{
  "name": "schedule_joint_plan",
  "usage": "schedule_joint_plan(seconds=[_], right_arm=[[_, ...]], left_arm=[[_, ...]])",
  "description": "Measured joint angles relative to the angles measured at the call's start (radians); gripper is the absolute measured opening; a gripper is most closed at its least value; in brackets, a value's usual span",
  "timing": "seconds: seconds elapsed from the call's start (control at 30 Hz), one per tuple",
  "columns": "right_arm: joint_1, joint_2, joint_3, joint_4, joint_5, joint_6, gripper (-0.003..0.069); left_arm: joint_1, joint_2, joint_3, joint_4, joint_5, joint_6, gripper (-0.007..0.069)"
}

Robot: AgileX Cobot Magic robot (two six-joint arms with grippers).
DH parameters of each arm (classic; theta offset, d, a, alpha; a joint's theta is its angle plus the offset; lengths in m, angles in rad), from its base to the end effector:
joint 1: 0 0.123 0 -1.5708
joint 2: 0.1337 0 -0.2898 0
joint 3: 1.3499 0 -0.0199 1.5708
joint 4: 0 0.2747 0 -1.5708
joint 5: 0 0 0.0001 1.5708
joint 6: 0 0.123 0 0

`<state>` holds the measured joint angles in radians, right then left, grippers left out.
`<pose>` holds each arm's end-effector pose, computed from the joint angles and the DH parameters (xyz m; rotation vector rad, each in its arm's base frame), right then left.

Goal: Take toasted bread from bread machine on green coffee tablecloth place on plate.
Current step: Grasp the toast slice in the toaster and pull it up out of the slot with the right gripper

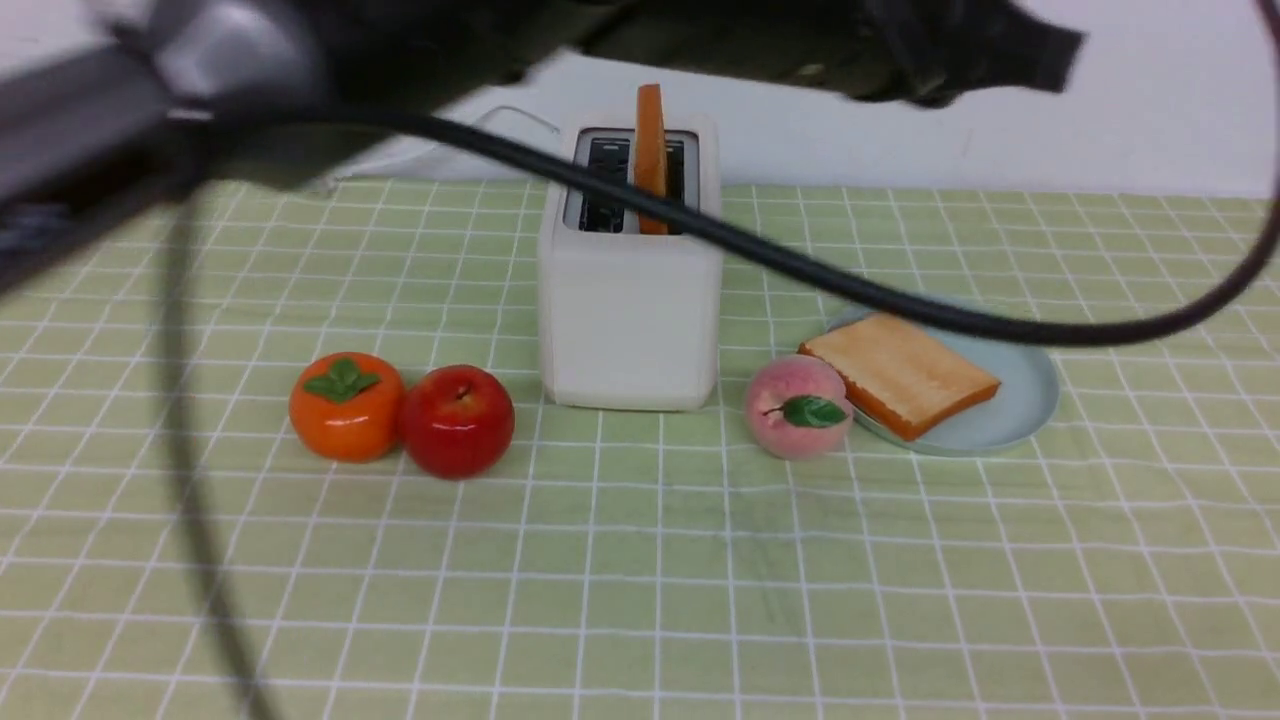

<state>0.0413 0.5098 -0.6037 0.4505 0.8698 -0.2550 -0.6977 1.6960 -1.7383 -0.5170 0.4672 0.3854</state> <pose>0.1262 0.0462 0.2969 -0.1824 2.1896 0.4234 0.3342 -0.3160 0.4247 0.7299 1.7706 -0.7444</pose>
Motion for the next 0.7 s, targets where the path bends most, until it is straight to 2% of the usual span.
schedule_joint_plan(seconds=[0.07, 0.1, 0.23, 0.27, 0.3, 0.33, 0.43, 0.6, 0.7], right_arm=[[0.0, 0.024, 0.0, 0.012, -0.007, 0.0, 0.0005], [0.0, 0.068, 0.0, 0.03, -0.021, 0.0, 0.0005], [0.0, 0.197, -0.028, 0.114, -0.052, -0.041, 0.0005], [0.0, 0.204, -0.031, 0.126, -0.053, -0.05, 0.0005], [0.0, 0.266, -0.063, 0.173, -0.06, -0.091, 0.0005], [0.0, 0.274, -0.068, 0.173, -0.062, -0.091, 0.0005], [0.002, 0.436, -0.189, 0.285, -0.068, -0.195, 0.0005], [0.085, 0.635, -0.368, 0.333, -0.092, -0.249, 0.0005], [0.249, 0.831, -0.572, 0.272, -0.126, -0.224, 0.0005]], left_arm=[[0.0, -0.052, 0.064, 0.075, -0.008, -0.071, -0.0013], [0.001, -0.138, 0.177, 0.182, -0.036, -0.18, -0.0013], [0.002, -0.375, 0.484, 0.383, -0.144, -0.423, -0.0013], [0.003, -0.4, 0.515, 0.39, -0.15, -0.434, -0.0013], [0.004, -0.487, 0.636, 0.445, -0.188, -0.513, -0.0013], [0.004, -0.5, 0.651, 0.451, -0.197, -0.531, -0.0013], [0.004, -0.725, 0.904, 0.537, -0.247, -0.661, -0.0013], [0.004, -0.927, 1.091, 0.579, -0.257, -0.739, -0.0013], [0.004, -1.105, 1.208, 0.632, -0.259, -0.755, -0.0013]])
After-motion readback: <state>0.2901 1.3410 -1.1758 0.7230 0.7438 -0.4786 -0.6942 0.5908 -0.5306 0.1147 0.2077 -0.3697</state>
